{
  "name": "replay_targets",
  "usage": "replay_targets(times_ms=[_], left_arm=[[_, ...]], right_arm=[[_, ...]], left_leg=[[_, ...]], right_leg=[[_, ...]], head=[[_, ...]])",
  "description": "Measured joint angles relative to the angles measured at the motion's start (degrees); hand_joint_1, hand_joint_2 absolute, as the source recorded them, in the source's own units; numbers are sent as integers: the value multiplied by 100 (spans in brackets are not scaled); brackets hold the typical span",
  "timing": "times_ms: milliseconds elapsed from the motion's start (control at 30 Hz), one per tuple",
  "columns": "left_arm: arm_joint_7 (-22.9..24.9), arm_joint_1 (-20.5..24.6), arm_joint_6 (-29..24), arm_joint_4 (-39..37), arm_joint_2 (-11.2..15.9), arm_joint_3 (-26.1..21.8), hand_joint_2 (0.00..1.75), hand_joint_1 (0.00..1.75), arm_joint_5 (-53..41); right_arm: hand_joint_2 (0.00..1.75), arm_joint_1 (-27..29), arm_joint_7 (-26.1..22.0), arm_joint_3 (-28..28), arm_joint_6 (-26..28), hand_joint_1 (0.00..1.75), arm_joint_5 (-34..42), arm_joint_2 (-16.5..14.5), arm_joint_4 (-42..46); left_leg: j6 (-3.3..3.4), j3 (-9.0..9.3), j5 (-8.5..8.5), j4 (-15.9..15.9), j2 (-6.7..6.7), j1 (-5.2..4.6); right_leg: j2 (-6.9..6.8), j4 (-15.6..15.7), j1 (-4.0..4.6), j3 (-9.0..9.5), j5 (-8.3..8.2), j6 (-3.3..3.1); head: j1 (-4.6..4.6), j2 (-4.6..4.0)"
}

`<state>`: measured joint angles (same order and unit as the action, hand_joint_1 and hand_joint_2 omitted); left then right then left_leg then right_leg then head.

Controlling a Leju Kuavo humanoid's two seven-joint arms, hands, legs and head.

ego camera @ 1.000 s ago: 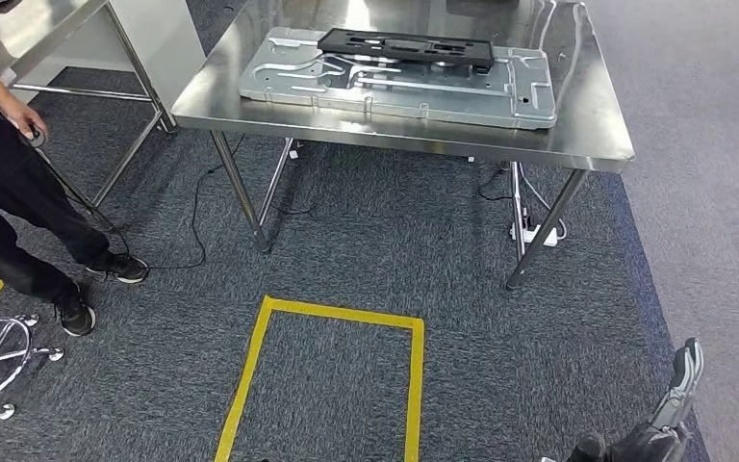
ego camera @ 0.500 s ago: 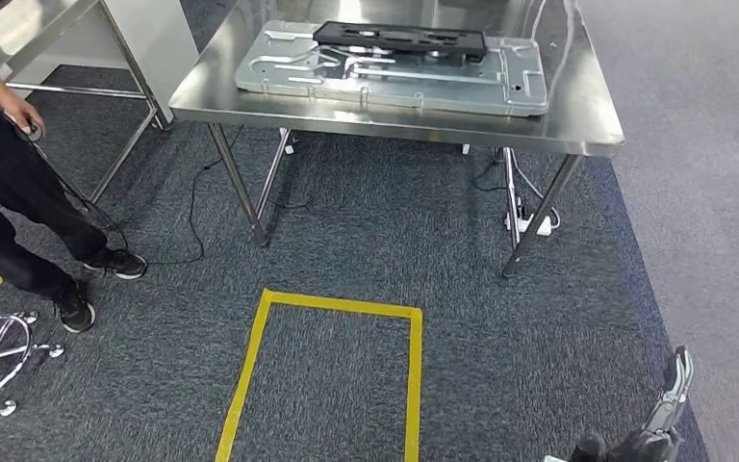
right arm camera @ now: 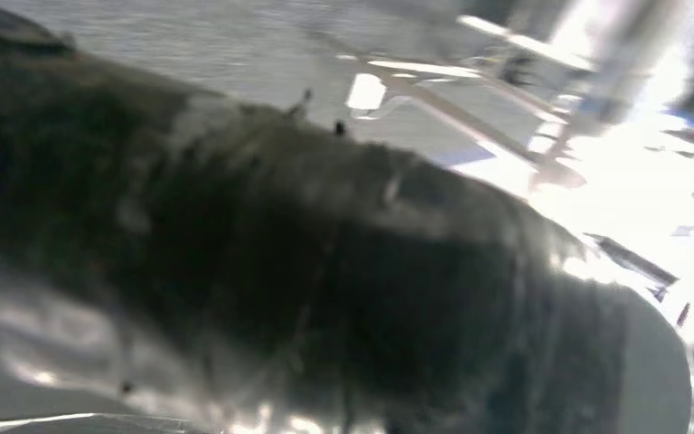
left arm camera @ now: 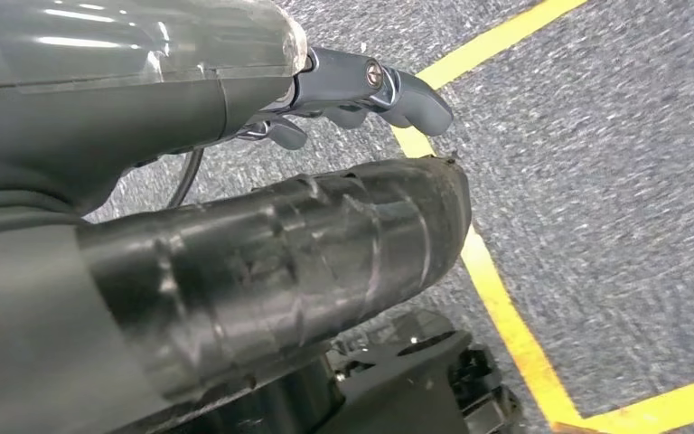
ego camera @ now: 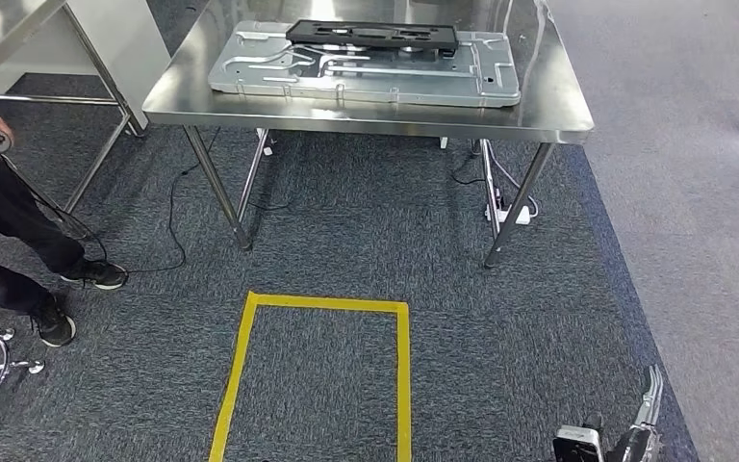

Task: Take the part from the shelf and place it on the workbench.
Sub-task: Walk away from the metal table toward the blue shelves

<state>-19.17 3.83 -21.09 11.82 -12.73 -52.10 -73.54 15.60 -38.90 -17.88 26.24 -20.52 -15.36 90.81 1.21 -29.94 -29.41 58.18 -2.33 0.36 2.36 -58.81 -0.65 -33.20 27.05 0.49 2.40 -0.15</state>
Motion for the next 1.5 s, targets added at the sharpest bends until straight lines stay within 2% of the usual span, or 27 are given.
replay_targets(times_ms=[100,133,233,267,300,333,400,467,533,600,667,733,767,800,867,933,1000,1067,1100,1167,1233,1267,1300,1333,1367,1433,1500], left_arm=[[3,8,-1,0,-9,-11,0,0,-1],[6,11,-1,0,-13,-14,0,0,-2],[21,5,-1,0,-19,-25,0,0,-2],[26,-2,-2,0,-19,-29,0,0,-2],[30,-4,-4,0,-19,-34,0,0,-1],[32,-2,-6,0,-19,-39,0,0,-1],[33,4,-8,0,-19,-46,0,0,-1],[33,8,-8,0,-19,-58,0,0,-1],[34,16,-10,0,-19,-71,0,0,-1],[43,22,-14,0,-19,-79,0,0,1],[62,19,-16,0,-19,-85,0,0,-1],[86,5,-15,0,-19,-90,0,0,-15],[97,-6,-15,0,-19,-92,0,0,-24],[103,-16,-15,0,-19,-93,0,0,-32],[105,-26,-15,0,-19,-96,0,0,-46],[110,-28,-16,0,-19,-97,0,0,-74],[113,-21,-19,0,-20,-97,0,0,-102],[107,-7,-20,0,-21,-97,0,0,-117],[102,0,-20,0,-21,-97,0,0,-125],[88,3,-24,0,-21,-97,0,0,-135],[78,-4,-28,0,-22,-97,0,0,-139],[77,-9,-27,0,-22,-97,0,0,-139],[76,-11,-27,0,-22,-97,0,0,-139],[79,-8,-28,0,-22,-97,0,0,-139],[86,-4,-28,0,-26,-97,0,0,-139],[102,1,-28,0,-33,-97,0,0,-140],[111,1,-29,0,-38,-97,0,0,-142]], right_arm=[[0,-340,-61,-614,95,0,-257,4,-948],[0,-453,-71,-808,112,0,-297,9,-1277],[0,-796,-72,-1271,243,0,-415,104,-2390],[0,-918,-72,-1425,327,0,-485,163,-2861],[0,-1023,-72,-1574,406,0,-544,233,-3344],[0,-1102,-73,-1712,469,0,-584,304,-3805],[0,-1219,-74,-1919,549,0,-624,434,-4547],[0,-1332,-75,-2051,578,0,-637,521,-5052],[0,-1435,14,-2164,584,0,-682,591,-5495],[0,-1515,332,-2259,546,0,-766,643,-5939],[0,-1588,948,-2335,467,0,-854,656,-6384],[0,-1627,1750,-2401,382,0,-939,629,-6765],[0,-1632,2147,-2434,347,0,-978,602,-6924],[0,-1633,2490,-2464,317,0,-1011,566,-7058],[0,-1639,2925,-2509,238,0,-1070,479,-7276],[0,-1667,3043,-2525,116,0,-1152,399,-7418],[0,-1698,2990,-2518,-35,0,-1275,351,-7501],[0,-1705,2845,-2493,-151,0,-1425,336,-7558],[0,-1705,2772,-2476,-181,0,-1494,337,-7579],[0,-1727,2657,-2443,-198,0,-1598,343,-7612],[0,-1759,2582,-2416,-206,0,-1650,348,-7632],[0,-1767,2565,-2400,-216,0,-1669,350,-7644],[0,-1771,2559,-2381,-229,0,-1687,353,-7658],[0,-1771,2574,-2361,-242,0,-1705,359,-7675],[0,-1770,2602,-2343,-251,0,-1723,365,-7693],[0,-1778,2665,-2320,-257,0,-1748,374,-7717],[0,-1797,2697,-2310,-257,0,-1755,375,-7728]], left_leg=[[120,0,85,-91,97,20],[165,-1,117,-125,139,26],[218,-41,146,-136,277,-11],[220,-50,148,-133,325,-23],[222,-54,148,-129,365,-31],[222,-53,146,-122,393,-37],[204,-48,130,-100,438,-58],[164,-55,112,-78,489,-87],[117,-52,106,-75,545,-97],[54,-76,16,13,497,-80],[-4,-274,-306,478,359,-56],[-35,-609,-683,1242,291,-38],[-45,-723,-755,1506,284,-28],[-52,-742,-704,1562,282,-18],[-51,-476,-326,1030,232,8],[-33,-129,-33,289,39,30],[-9,-14,2,-3,-72,23],[48,2,30,-43,8,16],[93,16,58,-72,61,21],[174,26,110,-130,180,36],[202,12,115,-132,311,12],[204,7,113,-130,380,4],[204,5,109,-127,446,-1],[200,7,104,-122,505,-3],[190,14,95,-116,558,-3],[146,29,65,-98,653,-22],[90,39,36,-77,747,-54]], right_leg=[[3,-67,-8,-59,37,101],[-43,-255,-6,-143,166,122],[-150,-1296,-13,-618,697,170],[-160,-1504,-17,-704,746,179],[-174,-1495,-20,-677,685,179],[-199,-1250,-21,-529,528,169],[-331,-452,1,-87,202,121],[-425,15,40,134,88,57],[-382,70,56,125,85,3],[-331,104,31,133,57,-58],[-288,129,13,133,26,-114],[-228,124,19,112,15,-136],[-188,119,20,106,14,-138],[-138,111,20,104,13,-138],[-19,84,16,104,15,-135],[109,41,19,78,15,-110],[219,18,12,30,-3,-46],[287,20,-5,1,-26,30],[239,-26,-5,-21,8,56],[35,-435,3,-205,279,88],[-121,-1164,-4,-539,661,115],[-144,-1436,-14,-657,755,130],[-160,-1535,-22,-688,746,141],[-180,-1421,-28,-612,636,147],[-227,-1111,-31,-434,458,146],[-452,-352,-5,-29,181,114],[-577,5,28,128,108,53]], head=[[4,0],[8,0],[13,0],[14,0],[13,0],[14,0],[15,0],[10,0],[6,0],[7,0],[5,0],[4,0],[4,0],[4,0],[4,0],[5,0],[6,0],[8,0],[10,0],[16,0],[16,0],[16,0],[16,0],[17,0],[16,0],[16,0],[9,0]])
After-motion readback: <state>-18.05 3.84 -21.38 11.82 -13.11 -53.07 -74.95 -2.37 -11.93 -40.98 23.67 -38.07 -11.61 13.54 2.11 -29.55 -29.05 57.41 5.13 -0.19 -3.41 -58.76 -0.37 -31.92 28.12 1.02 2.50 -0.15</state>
